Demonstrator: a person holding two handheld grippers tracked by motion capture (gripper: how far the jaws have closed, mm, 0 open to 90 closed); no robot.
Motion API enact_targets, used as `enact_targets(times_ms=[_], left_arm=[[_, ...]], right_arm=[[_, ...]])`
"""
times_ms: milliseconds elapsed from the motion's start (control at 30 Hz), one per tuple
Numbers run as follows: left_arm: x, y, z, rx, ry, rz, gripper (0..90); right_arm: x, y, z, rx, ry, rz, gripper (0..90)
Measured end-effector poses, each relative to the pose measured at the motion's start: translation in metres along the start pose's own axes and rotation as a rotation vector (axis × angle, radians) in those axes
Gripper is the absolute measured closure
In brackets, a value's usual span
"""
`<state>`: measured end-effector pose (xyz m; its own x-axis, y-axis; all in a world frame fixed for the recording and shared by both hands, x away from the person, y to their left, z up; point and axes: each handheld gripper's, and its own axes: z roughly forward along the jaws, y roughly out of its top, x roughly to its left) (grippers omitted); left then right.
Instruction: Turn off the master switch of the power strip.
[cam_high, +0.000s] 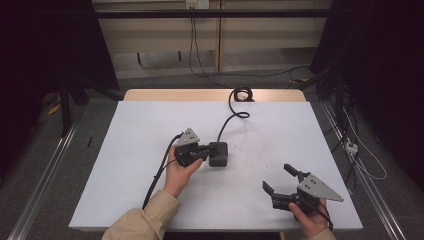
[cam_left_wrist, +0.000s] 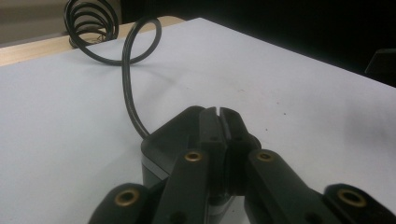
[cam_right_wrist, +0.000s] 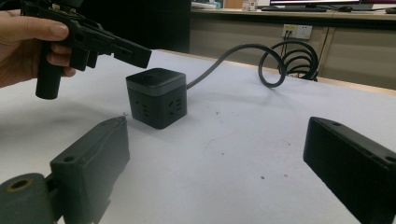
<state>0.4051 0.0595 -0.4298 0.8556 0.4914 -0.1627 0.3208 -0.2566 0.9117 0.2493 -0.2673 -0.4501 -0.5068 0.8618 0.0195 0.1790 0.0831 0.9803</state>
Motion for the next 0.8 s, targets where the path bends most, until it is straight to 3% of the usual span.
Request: enact_targets(times_ms=[800], left_arm=[[-0.0015, -0.0016, 0.0065, 0.029, -0.004, 0.006, 90.0]], right_arm=[[0.0001, -0.0001, 0.0001, 0.002, 0.001, 0.0, 6.8]])
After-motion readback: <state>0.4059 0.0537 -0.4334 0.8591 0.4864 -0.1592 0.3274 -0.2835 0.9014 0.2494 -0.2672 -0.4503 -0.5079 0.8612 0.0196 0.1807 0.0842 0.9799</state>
